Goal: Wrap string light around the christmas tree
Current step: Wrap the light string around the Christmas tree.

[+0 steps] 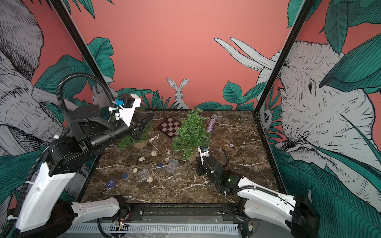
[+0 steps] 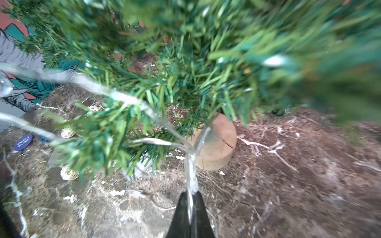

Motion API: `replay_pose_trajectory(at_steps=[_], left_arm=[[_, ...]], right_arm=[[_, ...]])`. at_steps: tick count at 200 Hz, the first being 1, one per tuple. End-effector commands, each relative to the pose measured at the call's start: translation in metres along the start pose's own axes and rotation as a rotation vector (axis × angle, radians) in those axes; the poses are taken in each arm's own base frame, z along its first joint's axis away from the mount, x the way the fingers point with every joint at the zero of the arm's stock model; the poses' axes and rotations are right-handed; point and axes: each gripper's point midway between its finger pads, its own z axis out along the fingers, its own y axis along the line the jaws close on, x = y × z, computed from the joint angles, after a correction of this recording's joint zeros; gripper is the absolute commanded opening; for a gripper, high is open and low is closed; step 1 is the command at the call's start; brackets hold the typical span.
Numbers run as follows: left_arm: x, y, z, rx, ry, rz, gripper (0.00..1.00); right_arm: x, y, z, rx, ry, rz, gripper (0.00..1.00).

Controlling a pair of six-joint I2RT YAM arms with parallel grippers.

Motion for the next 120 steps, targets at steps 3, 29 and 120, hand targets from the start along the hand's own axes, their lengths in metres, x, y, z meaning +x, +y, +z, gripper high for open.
replay_pose_trajectory(at_steps=[3, 29, 120], left_arm=[[-0.013, 0.014, -0.021, -0.074, -0.057, 0.038, 0.00], [-0.016, 0.021, -0.028, -0.109, -0.057, 0.058, 0.00], [-0.015, 0.071, -0.031, -0.409, 0.020, 0.172, 0.00]], right_arm=[[-0.008, -0.001, -0.018, -0.001, 0.031, -0.085, 0.00], [-0.040, 0.009, -0.033, -0.034, -0.003, -0.128, 0.00], [-0.173, 0.057, -0.100, -0.192, -0.147, -0.322, 0.00]])
